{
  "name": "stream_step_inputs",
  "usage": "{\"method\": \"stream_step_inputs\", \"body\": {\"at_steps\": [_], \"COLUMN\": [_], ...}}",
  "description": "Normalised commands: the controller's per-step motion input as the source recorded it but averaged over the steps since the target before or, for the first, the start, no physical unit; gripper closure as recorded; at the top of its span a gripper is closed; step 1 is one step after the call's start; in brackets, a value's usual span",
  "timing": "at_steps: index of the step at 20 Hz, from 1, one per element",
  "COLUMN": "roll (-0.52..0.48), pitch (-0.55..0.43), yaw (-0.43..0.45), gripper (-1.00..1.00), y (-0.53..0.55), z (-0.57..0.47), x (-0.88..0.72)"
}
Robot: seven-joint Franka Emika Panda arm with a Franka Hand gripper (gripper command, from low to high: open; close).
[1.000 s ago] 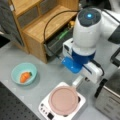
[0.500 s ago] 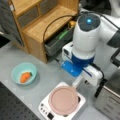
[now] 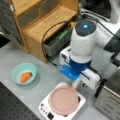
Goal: Pick up the pan. Place the pan on the table. Pick up the bowl. Place the bowl on the stove.
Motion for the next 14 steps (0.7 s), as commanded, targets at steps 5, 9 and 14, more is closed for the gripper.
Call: {"method": "stream_step_inputs", "body": {"at_steps": [5, 9, 14], "roll": [-0.013, -0.005, -0.001], "pitch": [0.019, 0.017, -0.009], "yaw": [0.068, 0.054, 0.034], "gripper": [-1.00, -1.00, -1.00], "y": [-0.01, 0.01, 0.02], "z": [0.02, -0.05, -0.11], "x": [0.11, 0.09, 0.11]}}
